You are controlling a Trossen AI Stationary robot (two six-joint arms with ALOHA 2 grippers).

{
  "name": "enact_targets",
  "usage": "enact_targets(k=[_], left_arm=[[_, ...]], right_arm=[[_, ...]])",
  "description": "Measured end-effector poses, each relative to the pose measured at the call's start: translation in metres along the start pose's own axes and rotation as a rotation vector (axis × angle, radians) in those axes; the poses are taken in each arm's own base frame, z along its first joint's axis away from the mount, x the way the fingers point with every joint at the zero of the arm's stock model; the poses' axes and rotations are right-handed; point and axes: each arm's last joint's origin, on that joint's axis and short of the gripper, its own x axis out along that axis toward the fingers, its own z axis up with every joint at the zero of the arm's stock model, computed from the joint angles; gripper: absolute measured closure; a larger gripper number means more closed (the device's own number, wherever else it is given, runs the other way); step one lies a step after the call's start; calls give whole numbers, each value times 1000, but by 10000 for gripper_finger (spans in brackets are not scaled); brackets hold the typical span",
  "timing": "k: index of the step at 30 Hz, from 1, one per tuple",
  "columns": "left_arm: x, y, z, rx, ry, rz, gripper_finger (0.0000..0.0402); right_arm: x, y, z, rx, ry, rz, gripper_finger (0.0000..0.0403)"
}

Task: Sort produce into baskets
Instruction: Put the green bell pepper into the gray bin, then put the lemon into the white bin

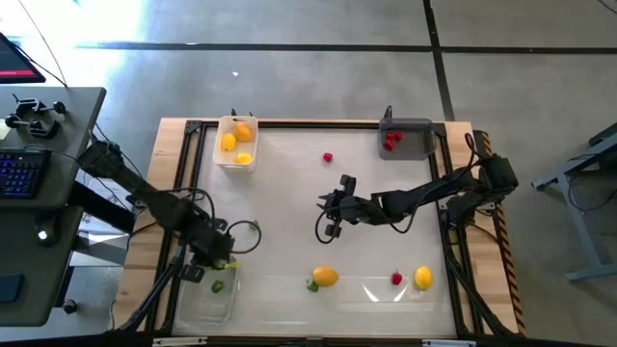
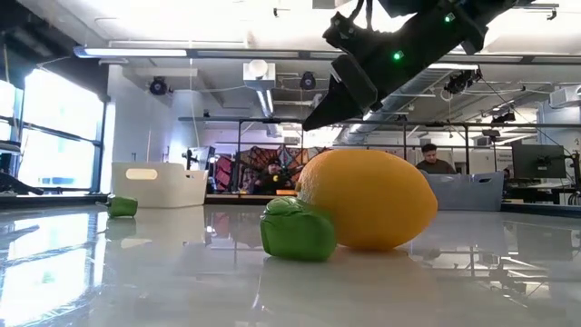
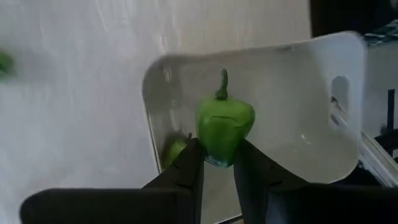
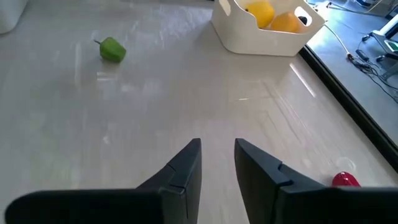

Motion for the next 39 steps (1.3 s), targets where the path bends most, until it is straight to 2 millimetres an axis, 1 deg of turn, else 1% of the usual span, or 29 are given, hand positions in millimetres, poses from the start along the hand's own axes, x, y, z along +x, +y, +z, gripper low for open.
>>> enact_targets(k=[4,7,10,14,17,19,22,25,27,29,32,35,37,39], left_arm=[[11,1,-8,-82,44,17,349],[19,7,-13,-160,72,39,338],[24,12,-15,-222,89,53,315],[24,17,-13,-281,81,55,275],[23,19,-13,-282,77,56,246],[23,19,-12,-252,76,54,231],[23,19,-11,-184,65,49,226],[20,24,-5,-64,-18,97,246],[15,30,1,15,-103,142,271],[9,38,9,79,-198,142,301],[4,54,18,177,-357,129,348],[8,76,22,252,-473,118,389],[11,91,24,269,-550,122,397],[13,105,26,285,-621,124,393]], right_arm=[[0,0,0,-2,3,0,317],[0,0,-1,-4,7,0,317],[0,0,-1,-4,7,-1,317],[0,0,-1,-4,7,0,317],[0,0,-1,-4,7,-1,317],[0,0,-1,-6,10,-1,317],[0,0,-1,-8,13,-1,317],[0,0,-1,-13,13,0,317],[0,0,-1,-12,12,0,319],[0,0,-1,-6,8,0,324],[0,0,-2,-15,5,1,338],[1,0,-14,-33,-15,2,360],[1,-1,-23,-32,-51,0,380],[1,-3,-32,-30,-94,-4,396]])
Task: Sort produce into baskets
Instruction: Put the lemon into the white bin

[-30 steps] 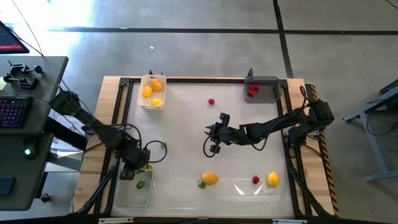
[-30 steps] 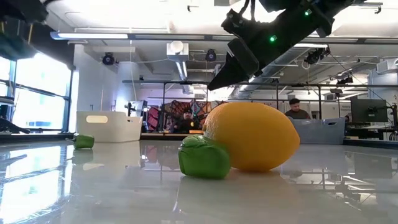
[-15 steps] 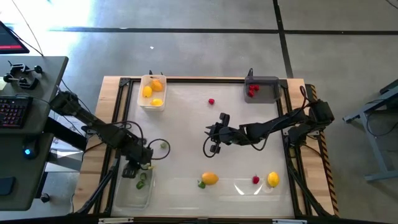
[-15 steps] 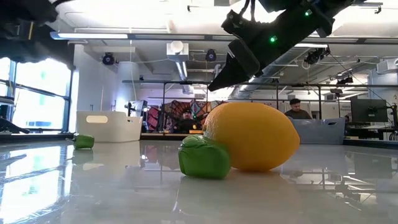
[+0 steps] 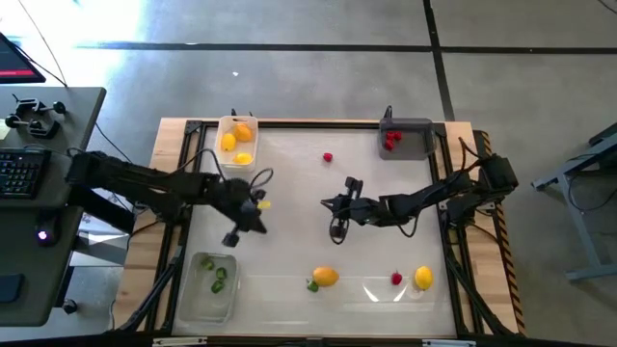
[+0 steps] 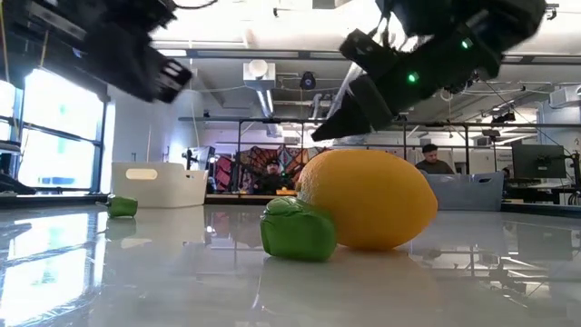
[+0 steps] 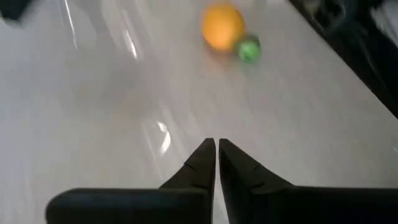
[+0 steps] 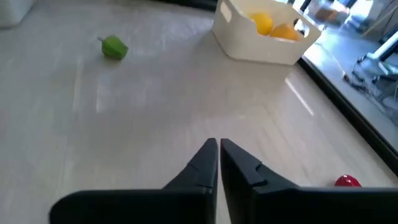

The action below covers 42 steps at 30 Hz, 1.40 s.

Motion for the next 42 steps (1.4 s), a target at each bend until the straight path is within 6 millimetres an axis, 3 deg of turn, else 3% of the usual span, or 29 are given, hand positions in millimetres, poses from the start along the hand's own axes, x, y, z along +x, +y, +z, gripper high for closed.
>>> enact_targets(k=[6,16,27,35,42], left_arm=[[5,27,-3,52,-271,60,395],[19,50,-28,65,-512,197,401],[36,57,-42,64,-537,223,401],[46,60,-49,75,-488,230,401],[46,61,-46,137,-524,258,401]], right_arm=[[1,-9,-13,13,-11,-37,395],[-1,-5,-16,-29,18,-23,402],[-8,-4,-11,107,25,77,402],[-39,6,-3,108,75,148,392],[-82,27,17,284,432,168,306]])
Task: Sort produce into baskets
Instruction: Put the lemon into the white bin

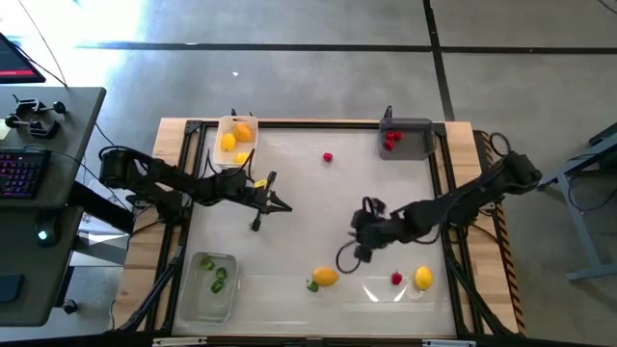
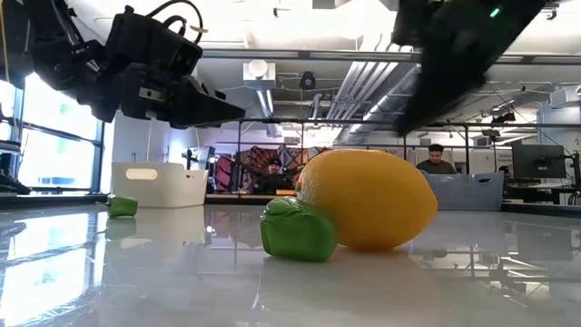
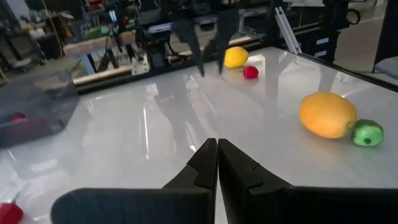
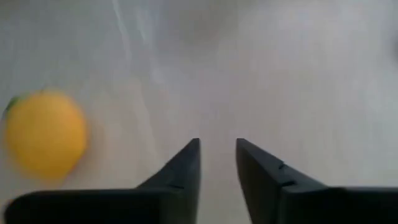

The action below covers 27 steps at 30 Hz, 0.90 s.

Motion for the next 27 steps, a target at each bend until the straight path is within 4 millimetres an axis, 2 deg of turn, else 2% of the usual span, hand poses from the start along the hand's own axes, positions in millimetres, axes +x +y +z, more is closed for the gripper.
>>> enact_targets(k=[5,9,12,19,23,27], left_arm=[[0,1,3,36,-28,8,401],[0,1,3,38,-32,9,401],[0,1,3,40,-32,9,401],[0,1,3,84,-32,10,401],[0,1,3,100,-33,11,401],[0,1,4,103,-37,12,401]], right_arm=[[-35,13,-2,376,308,-53,232],[-59,23,-12,563,461,-132,183],[-69,31,-23,690,551,-170,158],[-89,44,-53,987,665,-375,141],[-94,52,-69,1088,763,-512,141],[-95,57,-78,1170,744,-607,141]])
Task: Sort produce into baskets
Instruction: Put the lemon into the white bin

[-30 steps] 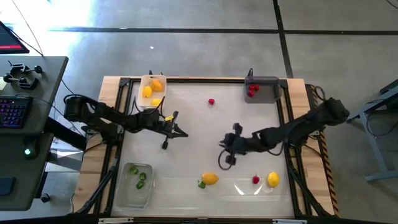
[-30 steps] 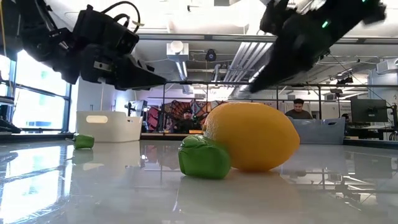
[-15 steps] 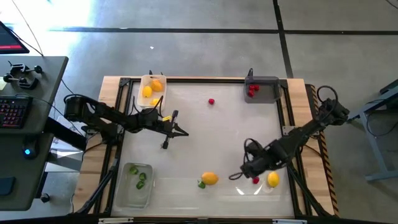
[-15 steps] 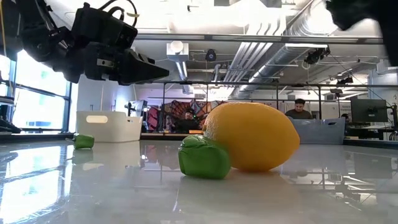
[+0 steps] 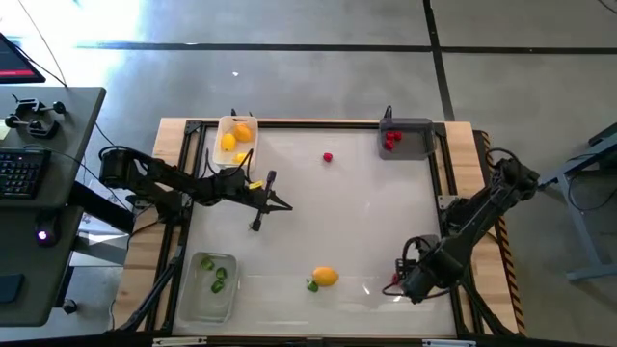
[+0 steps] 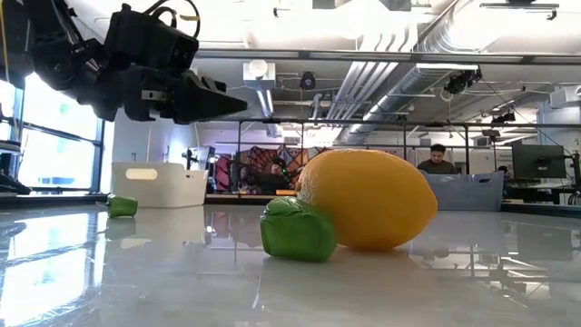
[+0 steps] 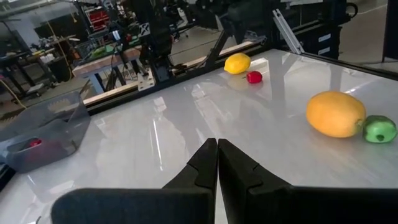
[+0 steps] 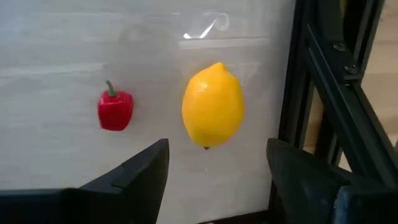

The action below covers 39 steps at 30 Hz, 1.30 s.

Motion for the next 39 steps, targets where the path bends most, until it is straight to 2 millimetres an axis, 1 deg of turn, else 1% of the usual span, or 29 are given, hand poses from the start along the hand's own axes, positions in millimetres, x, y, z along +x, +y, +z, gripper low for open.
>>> enact_targets(k=[6,12,15,19,22,27,30,35,37,39], left_arm=[[0,0,0,15,0,0,401],[0,0,0,15,0,0,401],[0,0,0,15,0,0,401],[0,0,0,15,0,0,401],[0,0,0,14,0,-1,401],[0,0,0,-7,1,-1,401],[0,0,0,-26,3,-2,401],[0,0,-1,-71,7,-3,401],[0,0,-1,-91,8,-3,401],[0,0,-1,-106,10,-4,401]], right_arm=[[9,7,2,37,-5,-20,141],[47,9,11,44,69,-31,141],[64,11,13,33,117,4,141],[81,11,19,27,129,29,141],[86,9,22,15,127,28,147],[85,10,24,-56,110,29,182],[77,12,27,-103,81,11,203],[50,15,36,-188,21,-19,201],[36,16,42,-231,-44,10,199],[22,17,51,-272,-141,80,200]])
